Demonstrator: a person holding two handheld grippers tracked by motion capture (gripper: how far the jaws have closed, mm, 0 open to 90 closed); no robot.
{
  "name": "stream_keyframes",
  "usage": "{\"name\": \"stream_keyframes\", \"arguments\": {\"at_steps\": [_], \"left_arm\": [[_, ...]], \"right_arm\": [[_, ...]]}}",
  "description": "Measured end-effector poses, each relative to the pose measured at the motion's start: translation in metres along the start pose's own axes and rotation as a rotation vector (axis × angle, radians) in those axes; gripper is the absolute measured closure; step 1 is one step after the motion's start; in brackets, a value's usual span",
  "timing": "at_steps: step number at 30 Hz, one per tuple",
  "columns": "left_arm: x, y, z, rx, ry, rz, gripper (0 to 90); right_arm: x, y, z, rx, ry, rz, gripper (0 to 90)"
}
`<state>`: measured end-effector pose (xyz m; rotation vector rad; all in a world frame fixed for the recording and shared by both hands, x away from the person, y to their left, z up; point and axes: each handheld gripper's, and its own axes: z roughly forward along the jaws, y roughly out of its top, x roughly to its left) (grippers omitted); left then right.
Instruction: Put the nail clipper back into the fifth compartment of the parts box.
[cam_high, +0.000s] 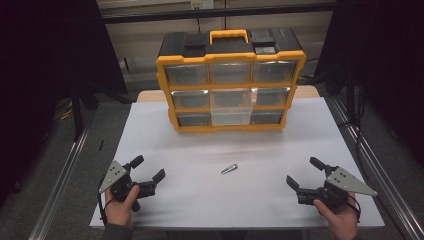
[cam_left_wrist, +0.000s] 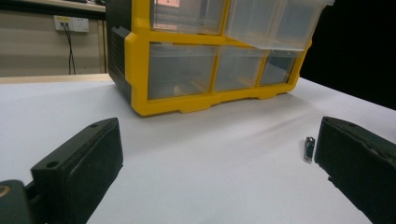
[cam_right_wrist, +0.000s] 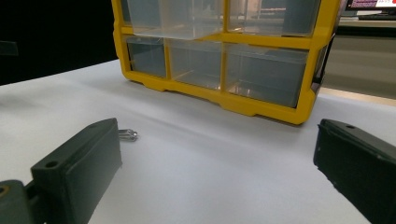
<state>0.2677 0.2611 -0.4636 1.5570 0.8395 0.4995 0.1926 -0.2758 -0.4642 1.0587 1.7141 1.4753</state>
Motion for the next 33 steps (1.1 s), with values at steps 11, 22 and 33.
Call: {"name": "stream_keyframes", "arguments": {"at_steps": [11,22,33], "left_arm": [[-0.003,0.000,0.006,0.009,-0.011,0.002,1.3],[-0.009,0.001,0.020,0.035,-0.052,-0.004,1.2],[-0.019,0.006,0.040,0.062,-0.099,0.010,1.3]], "right_arm": [[0.001,0.000,0.002,0.008,0.012,-0.006,0.3],[0.001,0.000,0.004,0.007,0.022,-0.001,0.2],[0.001,0.000,0.004,0.006,0.025,0.006,0.3]]}}
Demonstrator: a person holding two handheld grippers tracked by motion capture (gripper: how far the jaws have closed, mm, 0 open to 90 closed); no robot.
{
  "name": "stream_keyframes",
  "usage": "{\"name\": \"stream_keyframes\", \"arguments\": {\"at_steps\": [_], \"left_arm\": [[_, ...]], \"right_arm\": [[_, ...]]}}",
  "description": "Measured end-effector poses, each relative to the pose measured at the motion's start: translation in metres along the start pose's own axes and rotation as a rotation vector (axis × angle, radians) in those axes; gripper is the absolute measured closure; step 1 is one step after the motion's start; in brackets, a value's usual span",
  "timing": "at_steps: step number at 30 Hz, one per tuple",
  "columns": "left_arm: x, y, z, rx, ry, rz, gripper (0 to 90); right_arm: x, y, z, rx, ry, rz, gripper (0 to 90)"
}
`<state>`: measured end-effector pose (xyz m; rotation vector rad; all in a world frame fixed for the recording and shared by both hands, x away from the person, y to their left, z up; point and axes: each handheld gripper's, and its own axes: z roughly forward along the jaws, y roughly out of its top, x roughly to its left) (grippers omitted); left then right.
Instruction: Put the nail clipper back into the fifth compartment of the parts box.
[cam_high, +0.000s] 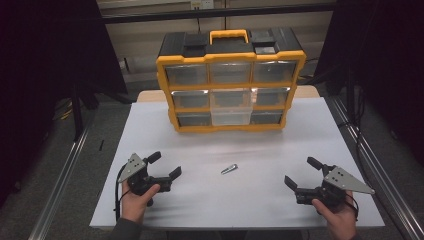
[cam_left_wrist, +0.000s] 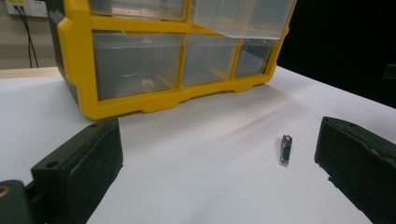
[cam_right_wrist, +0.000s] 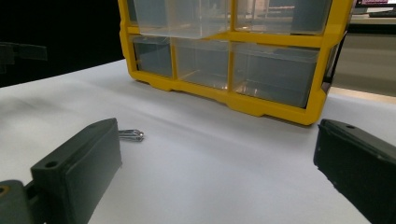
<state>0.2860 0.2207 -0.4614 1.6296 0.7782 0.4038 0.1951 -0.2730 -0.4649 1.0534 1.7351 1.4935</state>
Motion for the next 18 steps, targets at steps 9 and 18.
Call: {"name": "stream_keyframes", "arguments": {"at_steps": [9,18], "left_arm": [[-0.012,0.002,0.017,0.019,-0.017,0.017,1.4],[-0.021,0.007,0.033,0.029,-0.044,0.022,1.3]], "right_arm": [[0.000,0.000,0.000,-0.005,-0.004,-0.005,0.5],[0.001,0.000,0.001,-0.004,0.001,-0.002,0.5]]}}
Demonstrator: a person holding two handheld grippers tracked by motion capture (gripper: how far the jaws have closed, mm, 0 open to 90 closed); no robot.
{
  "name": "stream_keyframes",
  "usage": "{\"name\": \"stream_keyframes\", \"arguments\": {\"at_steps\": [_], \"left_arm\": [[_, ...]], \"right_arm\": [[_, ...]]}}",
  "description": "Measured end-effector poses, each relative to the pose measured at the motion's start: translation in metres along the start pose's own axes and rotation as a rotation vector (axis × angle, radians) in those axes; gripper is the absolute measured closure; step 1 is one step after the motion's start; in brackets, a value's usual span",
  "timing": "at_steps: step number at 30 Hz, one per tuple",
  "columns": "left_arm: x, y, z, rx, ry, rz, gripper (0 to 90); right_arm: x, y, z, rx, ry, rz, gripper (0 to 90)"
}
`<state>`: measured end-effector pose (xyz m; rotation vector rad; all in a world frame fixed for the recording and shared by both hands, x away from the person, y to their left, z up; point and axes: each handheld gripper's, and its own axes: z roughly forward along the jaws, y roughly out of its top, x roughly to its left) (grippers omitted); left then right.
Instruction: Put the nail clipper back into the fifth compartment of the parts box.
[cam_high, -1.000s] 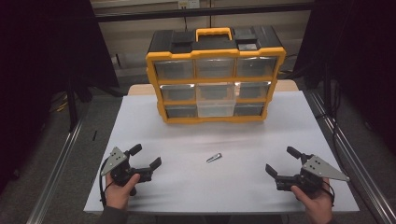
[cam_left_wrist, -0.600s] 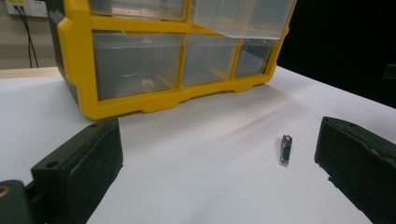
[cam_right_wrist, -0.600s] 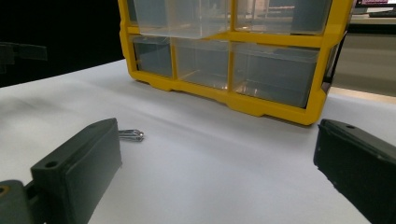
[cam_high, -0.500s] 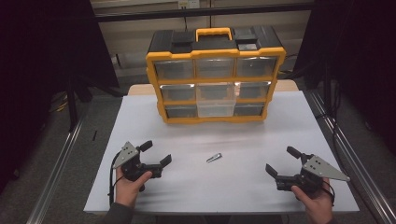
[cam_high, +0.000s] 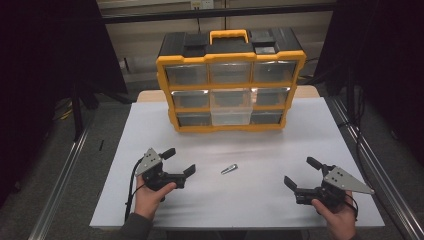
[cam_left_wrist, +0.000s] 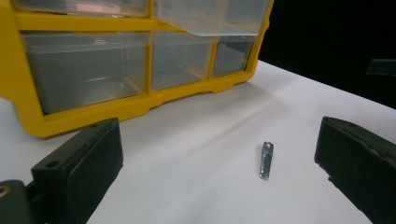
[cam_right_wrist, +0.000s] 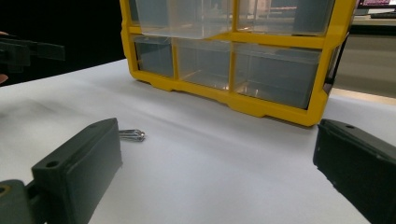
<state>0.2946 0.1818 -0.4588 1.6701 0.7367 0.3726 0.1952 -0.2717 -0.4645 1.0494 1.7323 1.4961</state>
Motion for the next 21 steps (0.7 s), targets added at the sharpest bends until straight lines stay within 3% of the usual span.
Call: {"name": "stream_keyframes", "arguments": {"at_steps": [5,6,7,9,11,13,14,15,16,21], "left_arm": [[-0.005,0.002,0.011,0.007,-0.016,0.009,1.5],[-0.004,0.003,0.012,0.025,-0.016,0.039,1.5],[-0.006,0.003,0.015,0.011,-0.017,0.011,1.5],[-0.005,0.004,0.017,0.027,-0.028,0.026,1.6],[-0.008,0.005,0.022,0.010,-0.026,0.005,1.6],[-0.008,0.005,0.023,0.018,-0.029,0.014,1.6],[-0.007,0.005,0.025,0.022,-0.061,0.016,1.6],[-0.010,0.006,0.027,0.019,-0.031,0.005,1.6],[-0.010,0.006,0.028,0.033,-0.030,0.023,1.6],[-0.015,0.006,0.038,0.039,-0.045,0.016,1.6]], "right_arm": [[-0.001,0.000,0.000,-0.002,0.008,-0.004,0.6],[-0.001,0.000,0.000,-0.003,0.008,-0.004,0.6],[-0.001,0.000,0.000,-0.002,0.008,-0.003,0.6],[0.000,0.000,0.000,-0.002,0.011,0.000,0.6],[0.000,0.000,0.000,-0.002,0.008,0.005,0.6],[0.000,0.000,0.000,-0.003,0.009,0.001,0.6],[0.000,0.000,0.000,-0.002,0.009,0.003,0.6],[0.000,0.000,0.001,-0.004,0.014,-0.003,0.6],[0.000,0.000,0.000,0.000,0.014,-0.003,0.6],[0.000,0.000,0.001,0.000,0.016,-0.002,0.7]]}}
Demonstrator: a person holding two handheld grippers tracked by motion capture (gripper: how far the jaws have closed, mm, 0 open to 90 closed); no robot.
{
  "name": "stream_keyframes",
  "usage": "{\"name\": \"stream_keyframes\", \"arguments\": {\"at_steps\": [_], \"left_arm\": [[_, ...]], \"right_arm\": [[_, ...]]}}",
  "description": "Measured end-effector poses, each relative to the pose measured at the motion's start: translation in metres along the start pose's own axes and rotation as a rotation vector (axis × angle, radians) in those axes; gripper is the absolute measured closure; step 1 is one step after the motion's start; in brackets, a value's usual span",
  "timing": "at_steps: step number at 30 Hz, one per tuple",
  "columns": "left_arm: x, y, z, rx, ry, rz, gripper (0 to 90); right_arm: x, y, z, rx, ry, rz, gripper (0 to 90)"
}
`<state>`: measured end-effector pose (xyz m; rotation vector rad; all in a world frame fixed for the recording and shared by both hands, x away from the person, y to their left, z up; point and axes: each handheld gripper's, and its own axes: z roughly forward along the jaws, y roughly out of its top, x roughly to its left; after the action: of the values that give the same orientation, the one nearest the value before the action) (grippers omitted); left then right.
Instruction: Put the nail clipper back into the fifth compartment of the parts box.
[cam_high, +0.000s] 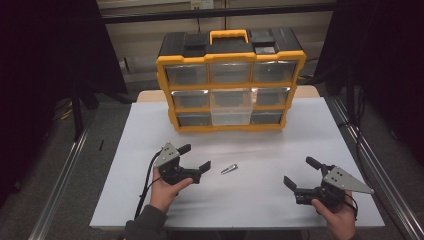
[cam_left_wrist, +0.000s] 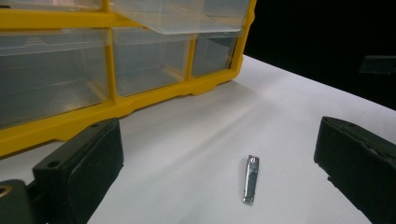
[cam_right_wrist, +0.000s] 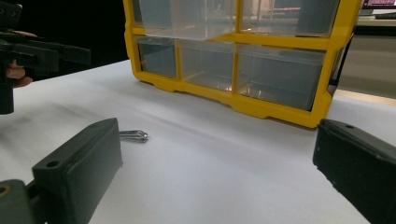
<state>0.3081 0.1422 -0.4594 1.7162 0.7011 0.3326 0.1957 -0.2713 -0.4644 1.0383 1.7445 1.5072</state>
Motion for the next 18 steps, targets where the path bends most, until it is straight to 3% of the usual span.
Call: {"name": "stream_keyframes", "arguments": {"at_steps": [1,2,3,15,16,17,18], "left_arm": [[-0.002,0.000,0.003,-0.010,-0.002,-0.012,1.6],[0.000,0.000,0.003,0.014,-0.009,0.014,1.6],[-0.003,0.000,0.006,0.002,-0.009,-0.007,1.6],[-0.011,0.001,0.029,0.038,-0.043,-0.009,1.7],[-0.011,0.001,0.030,0.042,-0.053,-0.012,1.8],[-0.010,0.001,0.032,0.049,-0.097,-0.009,1.8],[-0.010,0.000,0.034,0.053,-0.094,-0.014,1.8]], "right_arm": [[0.000,0.000,0.000,-0.002,0.002,-0.001,0.7],[0.000,0.000,0.000,-0.002,0.000,-0.003,0.7],[0.000,0.000,0.000,-0.001,-0.001,-0.004,0.7],[0.000,0.000,0.000,-0.003,0.000,-0.001,0.9],[-0.001,0.000,0.000,-0.002,-0.002,-0.003,0.9],[-0.001,0.000,0.000,-0.002,-0.002,-0.003,0.9],[0.000,0.000,0.000,-0.001,-0.002,-0.001,0.9]]}}
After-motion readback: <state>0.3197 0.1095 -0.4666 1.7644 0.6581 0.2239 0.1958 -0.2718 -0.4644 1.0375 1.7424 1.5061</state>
